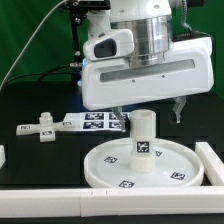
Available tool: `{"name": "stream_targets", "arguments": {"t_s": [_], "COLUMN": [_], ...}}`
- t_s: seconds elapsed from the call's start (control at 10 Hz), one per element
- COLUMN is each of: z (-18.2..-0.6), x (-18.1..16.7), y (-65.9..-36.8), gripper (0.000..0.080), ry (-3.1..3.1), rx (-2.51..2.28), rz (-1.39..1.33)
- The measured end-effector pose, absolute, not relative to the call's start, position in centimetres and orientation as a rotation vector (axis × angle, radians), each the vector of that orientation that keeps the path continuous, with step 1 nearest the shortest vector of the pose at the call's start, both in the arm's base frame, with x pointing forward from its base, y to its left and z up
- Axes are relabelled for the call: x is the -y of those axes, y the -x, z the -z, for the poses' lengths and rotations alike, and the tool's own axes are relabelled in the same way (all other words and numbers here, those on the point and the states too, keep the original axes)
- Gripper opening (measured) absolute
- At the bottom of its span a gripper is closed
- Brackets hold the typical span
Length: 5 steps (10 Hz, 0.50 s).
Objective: Assemble round table
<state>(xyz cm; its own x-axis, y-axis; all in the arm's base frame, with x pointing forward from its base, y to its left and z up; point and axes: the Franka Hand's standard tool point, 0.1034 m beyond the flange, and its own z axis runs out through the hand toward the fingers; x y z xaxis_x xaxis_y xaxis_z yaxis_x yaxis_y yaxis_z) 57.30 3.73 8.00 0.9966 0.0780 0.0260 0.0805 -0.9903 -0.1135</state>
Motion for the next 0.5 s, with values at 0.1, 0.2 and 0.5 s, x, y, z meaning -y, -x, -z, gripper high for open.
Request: {"name": "stream_targets", "arguments": {"t_s": [0.1, 0.2, 0.5], "z": [-7.70, -7.54, -7.45], "x": [-3.18, -3.35, -3.57], "y": [-56.97, -56.32, -56.25], "gripper": [0.0649, 0.0649, 0.0608], "ry": [3.028, 3.029, 3.033], "rx": [0.118, 0.113, 0.071], "rz": [0.035, 0.024, 0.031]}}
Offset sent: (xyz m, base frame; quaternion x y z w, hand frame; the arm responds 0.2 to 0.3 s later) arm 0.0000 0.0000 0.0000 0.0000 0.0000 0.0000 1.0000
